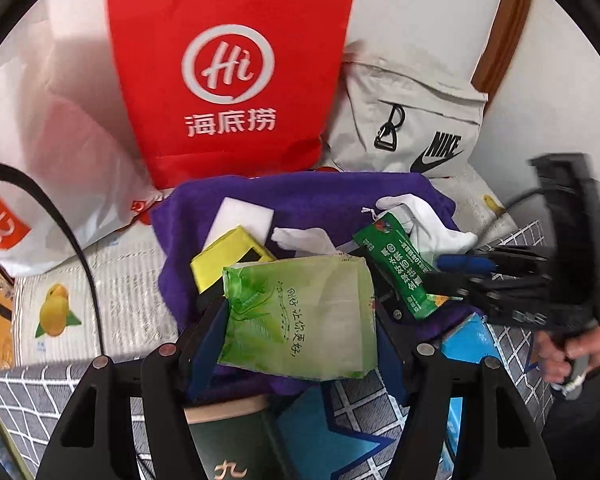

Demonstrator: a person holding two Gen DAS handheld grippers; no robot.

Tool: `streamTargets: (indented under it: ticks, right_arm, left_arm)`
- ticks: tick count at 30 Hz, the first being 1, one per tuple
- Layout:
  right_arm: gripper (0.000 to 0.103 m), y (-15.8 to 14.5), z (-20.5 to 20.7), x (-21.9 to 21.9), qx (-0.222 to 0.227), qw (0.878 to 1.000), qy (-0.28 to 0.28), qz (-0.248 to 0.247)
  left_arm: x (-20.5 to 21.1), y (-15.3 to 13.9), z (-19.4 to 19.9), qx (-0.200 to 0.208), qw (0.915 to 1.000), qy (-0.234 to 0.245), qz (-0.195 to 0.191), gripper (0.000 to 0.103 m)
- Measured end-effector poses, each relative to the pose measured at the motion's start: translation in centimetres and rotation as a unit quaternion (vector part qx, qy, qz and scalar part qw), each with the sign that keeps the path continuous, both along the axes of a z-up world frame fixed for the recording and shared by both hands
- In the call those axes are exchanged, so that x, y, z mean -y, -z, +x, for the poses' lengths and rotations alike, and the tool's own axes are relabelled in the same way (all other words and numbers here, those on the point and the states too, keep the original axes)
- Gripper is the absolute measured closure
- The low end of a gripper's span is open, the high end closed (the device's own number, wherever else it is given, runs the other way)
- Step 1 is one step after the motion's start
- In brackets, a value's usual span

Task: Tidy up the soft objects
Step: 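Lower the tissue pack onto the towel and open the left tool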

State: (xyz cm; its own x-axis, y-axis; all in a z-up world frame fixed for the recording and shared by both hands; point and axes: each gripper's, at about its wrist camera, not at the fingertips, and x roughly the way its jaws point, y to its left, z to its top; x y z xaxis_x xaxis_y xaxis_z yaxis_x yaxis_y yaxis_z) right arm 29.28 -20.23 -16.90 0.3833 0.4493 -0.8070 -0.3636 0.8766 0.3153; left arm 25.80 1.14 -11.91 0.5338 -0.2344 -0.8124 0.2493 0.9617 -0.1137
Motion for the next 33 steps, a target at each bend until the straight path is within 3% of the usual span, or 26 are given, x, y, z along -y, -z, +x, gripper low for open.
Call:
streamTargets:
  ticks: [13,21,29,33]
  right_arm:
    - [0.061,-2.0,-3.3,4.4,0.029,0.999,0.037,0.021]
    - [0.061,-2.2,-4.0,4.7,0.032,0.998,0.045,0.028]
    - [0.061,-2.3,-4.7,4.1,0.029,0.998,0.04,0.026]
    - [0.06,-2.4,-5.2,3.7,0.027,0.999,0.034,0.022]
  left_arm:
    - [4.4,1.5,4.6,-0.037,0.9979,0.033,0.042,0.038]
    - [5.4,4.3,7.0,-0.068,0.9943,0.029,0.078,0.036]
    - [6.0,4.8,7.6,-0.071,0.9927,0.032,0.092,0.036]
    - [6.6,5.0,7.7,-0.074,0.9908,0.044,0.105,0.019]
